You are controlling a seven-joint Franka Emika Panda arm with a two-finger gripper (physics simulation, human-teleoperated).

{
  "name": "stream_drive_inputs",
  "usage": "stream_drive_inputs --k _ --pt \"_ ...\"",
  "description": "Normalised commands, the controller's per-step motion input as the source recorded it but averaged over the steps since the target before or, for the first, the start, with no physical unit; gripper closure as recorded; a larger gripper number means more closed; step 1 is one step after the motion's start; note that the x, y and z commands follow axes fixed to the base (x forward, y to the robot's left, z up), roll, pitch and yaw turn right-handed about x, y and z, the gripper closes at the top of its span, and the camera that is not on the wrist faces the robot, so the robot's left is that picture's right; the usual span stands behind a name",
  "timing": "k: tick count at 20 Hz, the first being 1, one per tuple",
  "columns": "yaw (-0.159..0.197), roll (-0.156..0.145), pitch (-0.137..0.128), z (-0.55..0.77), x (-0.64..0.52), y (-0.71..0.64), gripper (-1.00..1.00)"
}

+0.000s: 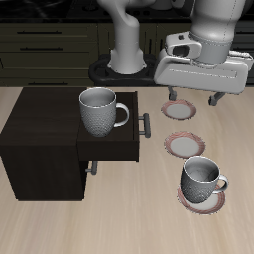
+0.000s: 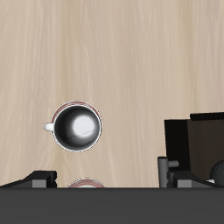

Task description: Place the porcelain mug that is on the plate onto the middle plate relative to the robot

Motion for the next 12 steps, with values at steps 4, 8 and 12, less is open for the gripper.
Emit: stream_drive_inputs --k 4,8,12 --pt "-0.002 -0.027 -0.014 -0.26 0.13 0.01 -1.0" --pt "-0.003 0.009 0.004 -0.31 0.11 0.04 -1.0" --pt "-0.027 -0.006 -0.024 -0.33 0.03 0.01 -1.0"
